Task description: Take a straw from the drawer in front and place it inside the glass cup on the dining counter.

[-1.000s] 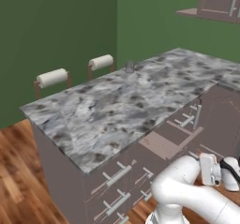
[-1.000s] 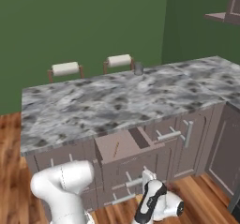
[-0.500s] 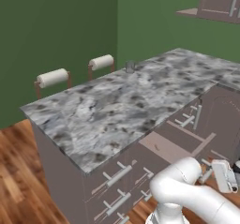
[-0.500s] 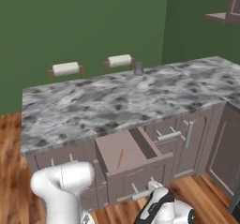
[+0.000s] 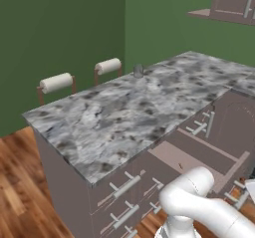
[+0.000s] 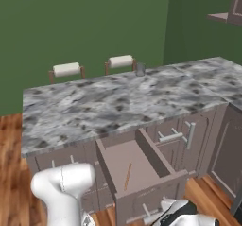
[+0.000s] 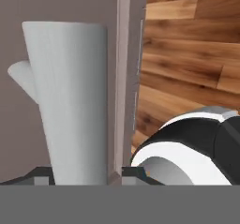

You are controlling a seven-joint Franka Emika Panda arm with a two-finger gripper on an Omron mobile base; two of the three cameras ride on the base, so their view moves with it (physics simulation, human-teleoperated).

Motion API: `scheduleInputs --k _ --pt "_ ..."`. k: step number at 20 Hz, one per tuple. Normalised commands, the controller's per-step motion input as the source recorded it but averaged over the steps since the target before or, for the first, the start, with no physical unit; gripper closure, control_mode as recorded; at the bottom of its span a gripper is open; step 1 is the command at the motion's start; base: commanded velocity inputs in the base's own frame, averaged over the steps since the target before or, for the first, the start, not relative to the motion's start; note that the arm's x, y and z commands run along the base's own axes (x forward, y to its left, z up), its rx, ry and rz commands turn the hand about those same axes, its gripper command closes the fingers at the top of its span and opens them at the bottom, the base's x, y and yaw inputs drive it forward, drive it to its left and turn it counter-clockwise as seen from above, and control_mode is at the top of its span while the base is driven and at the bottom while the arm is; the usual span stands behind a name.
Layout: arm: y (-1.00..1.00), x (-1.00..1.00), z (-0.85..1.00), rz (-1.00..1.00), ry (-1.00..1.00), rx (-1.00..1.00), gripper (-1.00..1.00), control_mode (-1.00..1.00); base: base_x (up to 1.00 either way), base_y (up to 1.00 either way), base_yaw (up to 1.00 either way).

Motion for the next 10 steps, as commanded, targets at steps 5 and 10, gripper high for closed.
scheduleInputs --k 5,10 --pt "-0.7 -0.27 0.15 0.0 0.33 -0.06 -1.0 -1.0 0.0 0.0 0.0" --pt "0.03 -0.03 0.79 -0.17 0.38 -0.18 -1.0 -1.0 0.0 0.0 0.0"
